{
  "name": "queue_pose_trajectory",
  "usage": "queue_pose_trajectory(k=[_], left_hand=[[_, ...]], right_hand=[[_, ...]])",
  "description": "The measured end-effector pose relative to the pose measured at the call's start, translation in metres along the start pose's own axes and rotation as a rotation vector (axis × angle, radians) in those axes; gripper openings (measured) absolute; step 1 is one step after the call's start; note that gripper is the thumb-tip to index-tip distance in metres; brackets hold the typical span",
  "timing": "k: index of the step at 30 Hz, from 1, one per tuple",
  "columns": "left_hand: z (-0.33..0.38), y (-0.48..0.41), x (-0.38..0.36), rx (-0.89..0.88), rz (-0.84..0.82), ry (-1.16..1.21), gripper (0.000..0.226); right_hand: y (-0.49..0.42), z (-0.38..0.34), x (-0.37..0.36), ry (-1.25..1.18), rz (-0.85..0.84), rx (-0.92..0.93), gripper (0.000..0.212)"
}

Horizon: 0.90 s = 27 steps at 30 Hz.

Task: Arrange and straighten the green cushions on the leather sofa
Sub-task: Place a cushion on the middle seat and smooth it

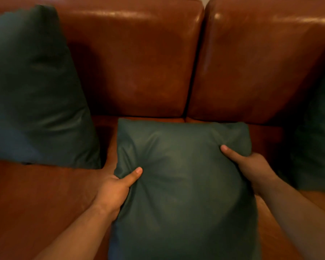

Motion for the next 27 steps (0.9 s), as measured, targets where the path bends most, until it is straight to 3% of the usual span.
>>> queue_pose_trajectory(k=[5,7,10,12,15,21,24,27], left_hand=[[0.008,-0.010,-0.008,-0.059,0.123,-0.161,0.086],[0.004,-0.006,-0.008,-0.028,0.120,-0.183,0.095],[-0.005,0.004,-0.009,0.041,0.048,-0.036,0.084],[-0.017,0.014,-0.011,0.098,-0.019,0.013,0.083],[-0.033,0.026,-0.007,0.132,-0.033,0.015,0.097],[-0.014,0.013,0.002,0.012,0.123,-0.169,0.048],[0.000,0.012,0.000,-0.103,0.186,-0.308,0.069],[0.015,0.015,-0.004,-0.250,0.231,-0.539,0.094]], right_hand=[[0.009,-0.036,0.005,0.418,0.270,0.276,0.067],[0.037,-0.043,-0.001,0.489,0.382,0.499,0.062],[0.107,-0.032,-0.056,0.583,0.151,0.963,0.049],[0.144,-0.003,-0.095,0.756,-0.037,1.158,0.044],[0.146,0.029,-0.121,0.976,-0.125,1.120,0.052],[0.120,0.023,-0.144,1.007,-0.275,0.984,0.053],[0.105,0.003,-0.131,0.834,-0.368,0.855,0.057],[0.093,-0.021,-0.097,0.856,-0.203,0.977,0.057]])
Point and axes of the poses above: each hand's wrist, its own y-axis away from the middle knuckle, its own x-axis out of the back of the hand, z = x × y, the point moved 7 cm from there along -y, towards the middle knuckle, and after that the axes turned 5 degrees about x, right-handed, at the moved point
